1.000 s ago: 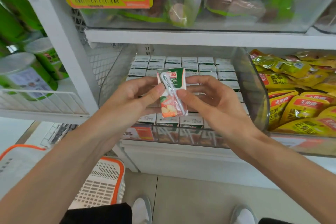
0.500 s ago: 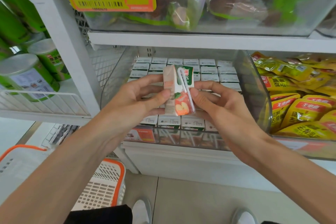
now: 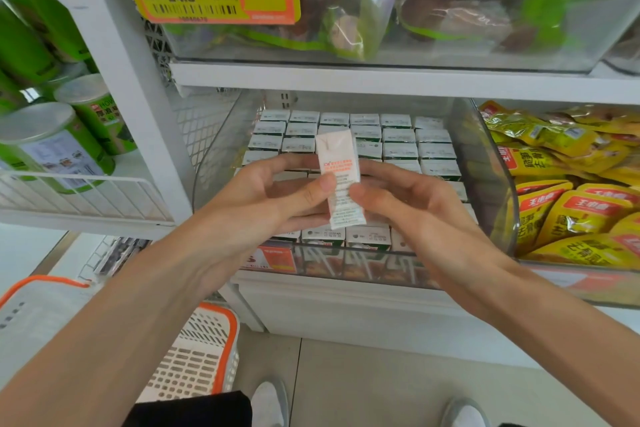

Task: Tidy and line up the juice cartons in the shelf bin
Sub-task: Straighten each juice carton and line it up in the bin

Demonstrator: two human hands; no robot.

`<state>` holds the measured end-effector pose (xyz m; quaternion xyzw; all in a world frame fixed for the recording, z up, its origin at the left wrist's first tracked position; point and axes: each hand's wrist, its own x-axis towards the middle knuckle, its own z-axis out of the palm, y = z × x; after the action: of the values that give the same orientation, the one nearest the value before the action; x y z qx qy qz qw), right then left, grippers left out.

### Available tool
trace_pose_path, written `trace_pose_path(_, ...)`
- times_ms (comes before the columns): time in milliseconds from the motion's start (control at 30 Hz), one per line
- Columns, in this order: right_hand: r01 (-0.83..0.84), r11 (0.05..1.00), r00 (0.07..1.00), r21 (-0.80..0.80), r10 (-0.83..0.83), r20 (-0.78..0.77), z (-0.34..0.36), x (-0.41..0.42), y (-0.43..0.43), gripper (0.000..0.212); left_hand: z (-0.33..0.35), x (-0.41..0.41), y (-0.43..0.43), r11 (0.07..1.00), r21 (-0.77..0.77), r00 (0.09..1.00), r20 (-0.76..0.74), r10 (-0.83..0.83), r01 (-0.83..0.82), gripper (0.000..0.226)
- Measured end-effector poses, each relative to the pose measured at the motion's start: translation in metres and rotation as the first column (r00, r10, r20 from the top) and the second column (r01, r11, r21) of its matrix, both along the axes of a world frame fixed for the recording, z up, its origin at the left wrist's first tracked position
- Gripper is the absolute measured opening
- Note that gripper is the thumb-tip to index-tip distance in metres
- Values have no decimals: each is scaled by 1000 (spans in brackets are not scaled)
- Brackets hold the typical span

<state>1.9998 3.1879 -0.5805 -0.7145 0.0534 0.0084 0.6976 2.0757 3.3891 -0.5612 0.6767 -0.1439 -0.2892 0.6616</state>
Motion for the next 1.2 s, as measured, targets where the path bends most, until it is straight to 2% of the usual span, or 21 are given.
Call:
trace_pose_path(133,50,998,999,45,-51,14,-2,1,-2,33,1,0,0,1000,4,999,13,31,-31,43)
trace_pose_path(467,59,997,998,48,-60,20,-1,0,1,24,-2,1,-2,998,35,998,29,54,-55,43)
trace_pose_path(633,70,997,997,36,-70,21,0,1,1,22,-2,1,-2,998,8,998,16,61,-61,29)
trace_pose_path(767,44,999,999,-10,-44,28,-1,2,1,22,-3,2,-3,996,13,996,37,87,-87,33)
trace_pose_path(900,-12,994,998,-109,18,57,1,2,5,29,-4,-2,-4,995,73,989,141,51,-61,27)
trace_pose_path(1000,-37,998,995,-51,42,88,0,1,6,30,-4,-2,-4,995,76,983,174,57,-71,28)
trace_pose_path(1100,61,995,994,78,-67,83,1,3,4,37,-3,0,-2,997,43,990,129,62,-68,30)
trace_pose_path(1200,99,985,992,142,-108,60,2,2,4,33,-2,0,-2,999,25,994,104,26,-28,32)
